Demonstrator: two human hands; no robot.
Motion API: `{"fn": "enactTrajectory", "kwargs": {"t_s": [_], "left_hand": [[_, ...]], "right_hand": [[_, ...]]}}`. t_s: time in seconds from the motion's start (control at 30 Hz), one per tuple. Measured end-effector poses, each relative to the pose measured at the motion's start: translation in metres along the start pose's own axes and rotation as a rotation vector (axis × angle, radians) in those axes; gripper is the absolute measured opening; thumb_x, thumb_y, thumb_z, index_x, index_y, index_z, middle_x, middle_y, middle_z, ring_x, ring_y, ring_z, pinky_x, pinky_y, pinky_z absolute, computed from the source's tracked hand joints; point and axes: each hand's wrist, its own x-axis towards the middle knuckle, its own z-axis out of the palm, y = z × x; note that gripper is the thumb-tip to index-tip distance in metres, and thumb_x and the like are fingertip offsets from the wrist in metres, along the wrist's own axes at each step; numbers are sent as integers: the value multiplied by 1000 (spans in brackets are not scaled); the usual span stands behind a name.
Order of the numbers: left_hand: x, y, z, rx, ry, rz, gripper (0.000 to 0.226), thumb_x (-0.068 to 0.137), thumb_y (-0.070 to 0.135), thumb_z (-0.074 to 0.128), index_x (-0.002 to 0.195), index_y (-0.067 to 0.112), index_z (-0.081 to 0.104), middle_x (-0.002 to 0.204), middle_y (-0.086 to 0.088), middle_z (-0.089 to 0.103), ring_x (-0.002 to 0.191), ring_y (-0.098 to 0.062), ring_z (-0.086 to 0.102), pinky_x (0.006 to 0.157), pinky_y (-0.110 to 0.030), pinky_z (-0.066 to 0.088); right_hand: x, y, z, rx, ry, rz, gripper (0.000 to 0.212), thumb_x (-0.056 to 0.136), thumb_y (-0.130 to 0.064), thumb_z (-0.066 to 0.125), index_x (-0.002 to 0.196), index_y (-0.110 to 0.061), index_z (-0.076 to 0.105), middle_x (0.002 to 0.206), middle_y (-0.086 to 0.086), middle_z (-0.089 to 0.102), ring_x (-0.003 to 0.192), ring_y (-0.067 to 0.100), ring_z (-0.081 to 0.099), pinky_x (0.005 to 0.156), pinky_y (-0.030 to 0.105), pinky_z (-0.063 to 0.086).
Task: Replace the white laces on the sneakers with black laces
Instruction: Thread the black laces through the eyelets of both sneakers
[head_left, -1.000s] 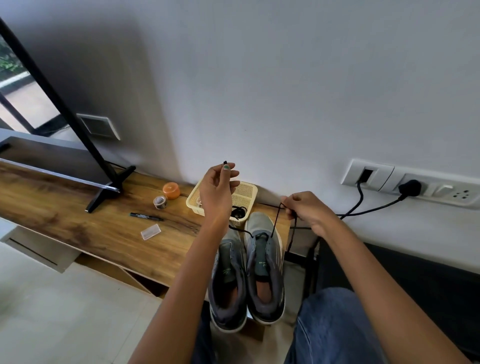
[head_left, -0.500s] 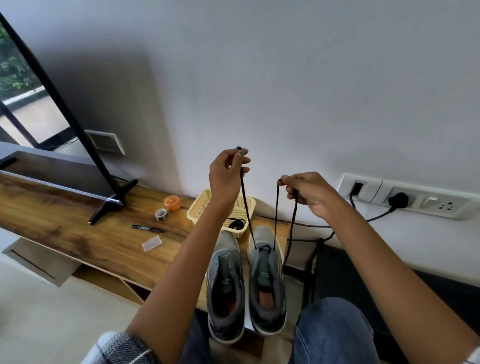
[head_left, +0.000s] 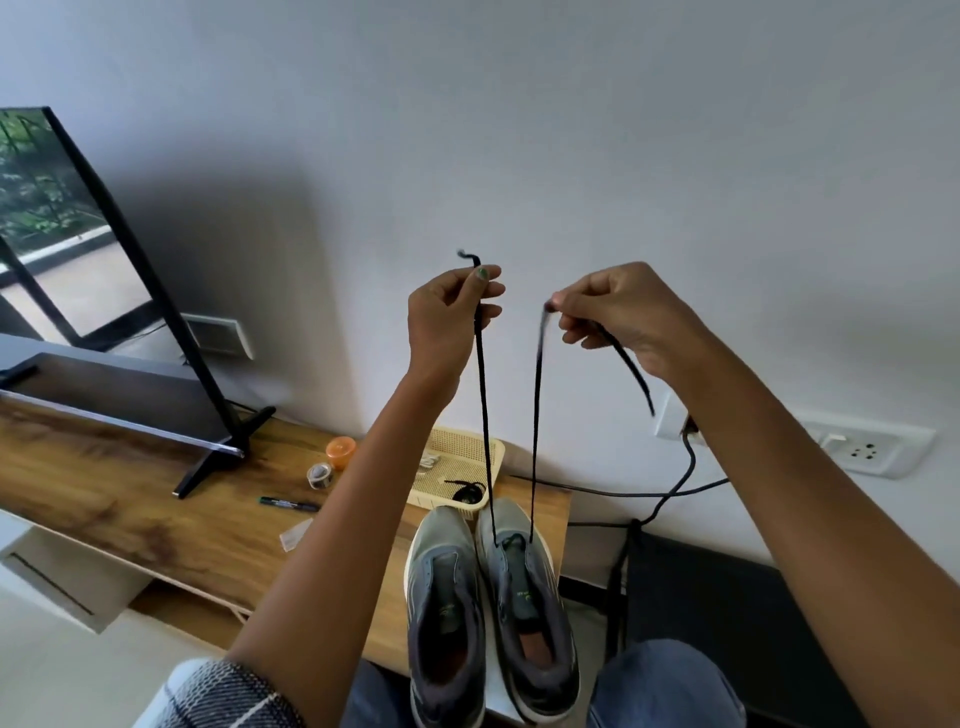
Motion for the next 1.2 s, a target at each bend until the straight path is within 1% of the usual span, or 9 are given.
{"fn": "enactTrajectory", "kwargs": {"t_s": [0.1, 0.23, 0.4, 0.6, 0.7, 0.9, 1.03, 1.13, 1.2], "left_hand": [[4, 12, 4, 25, -31, 33, 20, 99, 17, 51, 101, 9, 70, 85, -2, 71, 66, -10, 65, 72, -22, 53], [8, 29, 13, 24, -73, 77, 19, 98, 17, 54, 104, 7, 70, 92, -7, 73, 75, -15, 70, 69, -19, 54], [12, 46, 23, 20, -98, 117, 20, 97, 18, 57, 107, 7, 70, 95, -7, 74, 82, -16, 72, 79, -27, 55], [12, 64, 30, 3, -114, 178, 18, 97, 13, 57, 105, 5, 70, 91, -6, 74, 82, -15, 73, 66, -16, 52], [11, 69, 32, 0, -145, 212, 18, 97, 10, 55, 103, 3, 71, 89, -5, 74, 83, -15, 73, 68, -17, 53], [10, 72, 33, 9, -151, 210, 18, 96, 10, 56, 106, 5, 71, 88, -3, 73, 79, -11, 72, 68, -16, 53], [11, 72, 30, -10, -199, 145, 19, 96, 14, 58, 108, 6, 69, 92, -3, 72, 83, -14, 72, 80, -26, 58], [11, 75, 30, -27, -227, 82, 16, 95, 18, 59, 103, 9, 69, 88, -2, 69, 82, -13, 72, 80, -27, 58], [11, 77, 30, -43, -215, 58, 14, 95, 19, 59, 100, 10, 69, 85, -1, 67, 80, -12, 71, 83, -31, 57]], "right_hand": [[3, -22, -5, 31, 27, -60, 10, 86, -9, 68, 90, 1, 70, 69, 7, 66, 54, 11, 64, 54, 18, 52], [7, -48, -8, 64, 29, -119, 13, 85, -3, 68, 95, 4, 68, 75, 12, 67, 60, 15, 66, 61, 20, 56], [11, -73, -12, 157, 84, -151, 12, 84, 1, 67, 95, 6, 67, 76, 15, 67, 62, 18, 67, 61, 20, 56], [14, -89, -17, 13, 134, -308, 8, 84, 2, 65, 92, 2, 68, 75, 12, 68, 61, 13, 68, 63, 20, 57], [16, -94, -18, -73, 166, -367, 7, 84, 1, 65, 89, -1, 69, 77, 11, 70, 63, 14, 70, 62, 21, 56], [21, -96, -17, -107, 128, -374, 8, 89, -6, 62, 88, -1, 69, 77, 12, 70, 69, 21, 70, 60, 19, 53], [24, -97, -20, -135, 108, -390, 19, 92, -13, 61, 93, 4, 70, 73, 10, 68, 57, 10, 64, 56, 17, 51], [26, -100, -21, -174, 76, -401, 22, 92, -18, 63, 91, 2, 71, 69, 6, 64, 53, 6, 58, 54, 16, 50], [27, -101, -22, -155, 58, -390, 24, 93, -25, 61, 87, -3, 71, 73, 7, 64, 53, 6, 56, 54, 17, 48]]}}
